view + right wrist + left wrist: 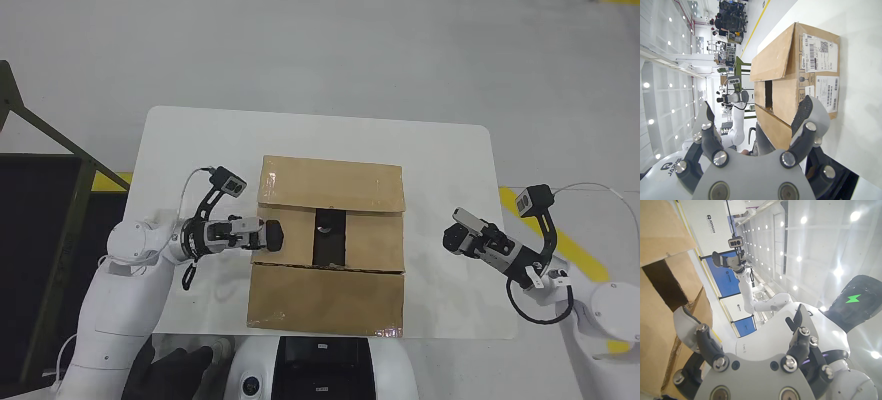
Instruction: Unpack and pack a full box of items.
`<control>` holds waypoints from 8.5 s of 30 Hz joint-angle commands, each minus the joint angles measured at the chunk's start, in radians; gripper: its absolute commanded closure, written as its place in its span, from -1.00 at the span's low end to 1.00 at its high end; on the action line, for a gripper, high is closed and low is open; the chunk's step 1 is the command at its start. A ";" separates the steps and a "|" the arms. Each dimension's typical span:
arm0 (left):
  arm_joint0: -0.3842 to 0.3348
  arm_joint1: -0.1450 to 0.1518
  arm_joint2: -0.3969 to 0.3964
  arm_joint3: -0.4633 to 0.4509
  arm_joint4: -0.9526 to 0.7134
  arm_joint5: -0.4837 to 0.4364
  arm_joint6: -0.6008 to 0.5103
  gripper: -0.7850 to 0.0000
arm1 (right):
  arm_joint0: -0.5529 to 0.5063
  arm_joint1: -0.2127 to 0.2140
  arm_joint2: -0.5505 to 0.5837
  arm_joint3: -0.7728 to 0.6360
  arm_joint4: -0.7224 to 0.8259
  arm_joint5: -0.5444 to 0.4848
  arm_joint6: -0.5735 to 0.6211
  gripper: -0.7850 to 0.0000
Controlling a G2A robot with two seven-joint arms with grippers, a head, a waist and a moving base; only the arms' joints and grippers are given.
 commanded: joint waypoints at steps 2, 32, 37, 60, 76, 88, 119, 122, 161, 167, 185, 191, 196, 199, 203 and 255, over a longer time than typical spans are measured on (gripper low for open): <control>-0.004 0.003 -0.001 0.026 0.026 -0.001 -0.001 -1.00 | 0.000 0.000 0.000 0.000 0.000 0.000 0.000 -1.00; -0.168 -0.003 0.066 0.190 -0.009 -0.041 0.180 -1.00 | 0.000 0.000 0.000 0.000 0.000 0.000 0.000 -1.00; -0.209 -0.006 0.077 0.199 -0.046 -0.026 0.199 -1.00 | 0.000 0.000 0.000 0.000 0.000 0.000 0.000 -1.00; -0.459 -0.038 0.199 0.332 -0.028 -0.009 0.346 -1.00 | 0.000 0.000 0.000 0.000 0.000 0.000 0.000 -1.00; -0.613 -0.072 0.329 0.501 0.097 0.011 0.458 -1.00 | 0.000 0.000 0.000 0.000 0.000 0.000 0.000 -1.00; -0.693 -0.089 0.400 0.615 0.263 0.061 0.563 -1.00 | 0.000 0.000 0.000 0.000 0.000 0.000 0.000 -1.00; -0.747 -0.088 0.367 0.719 0.352 -0.040 0.557 -1.00 | 0.000 0.000 0.000 0.000 0.000 0.000 0.000 -1.00; -0.732 -0.077 0.330 0.688 0.339 -0.066 0.536 -1.00 | 0.000 0.000 0.000 0.000 0.000 0.000 0.000 -1.00; -0.488 0.122 -0.206 0.471 0.244 -0.044 -0.163 -1.00 | 0.000 0.000 0.000 0.000 0.000 0.000 0.000 -1.00; -0.488 0.122 -0.206 0.471 0.244 -0.044 -0.163 -1.00 | 0.000 0.000 0.000 0.000 0.000 0.000 0.000 -1.00; -0.488 0.122 -0.206 0.471 0.244 -0.044 -0.163 -1.00 | 0.000 0.000 0.000 0.000 0.000 0.000 0.000 -1.00; -0.488 0.122 -0.206 0.471 0.244 -0.044 -0.163 -1.00 | 0.046 -0.002 -0.064 -0.056 -0.027 0.057 -0.020 -1.00; -0.488 0.122 -0.206 0.471 0.244 -0.044 -0.163 -1.00 | 0.149 -0.004 -0.184 -0.086 -0.069 0.095 0.022 -1.00; -0.488 0.122 -0.206 0.471 0.244 -0.044 -0.163 -1.00 | 0.211 -0.009 -0.267 -0.084 -0.099 0.121 0.026 -1.00; -0.488 0.122 -0.206 0.471 0.244 -0.044 -0.163 -1.00 | 0.306 -0.021 -0.381 -0.041 -0.114 0.154 0.012 -1.00; -0.488 0.122 -0.206 0.471 0.244 -0.044 -0.163 -1.00 | 0.743 -0.201 -0.961 0.364 -0.024 0.229 -0.103 -1.00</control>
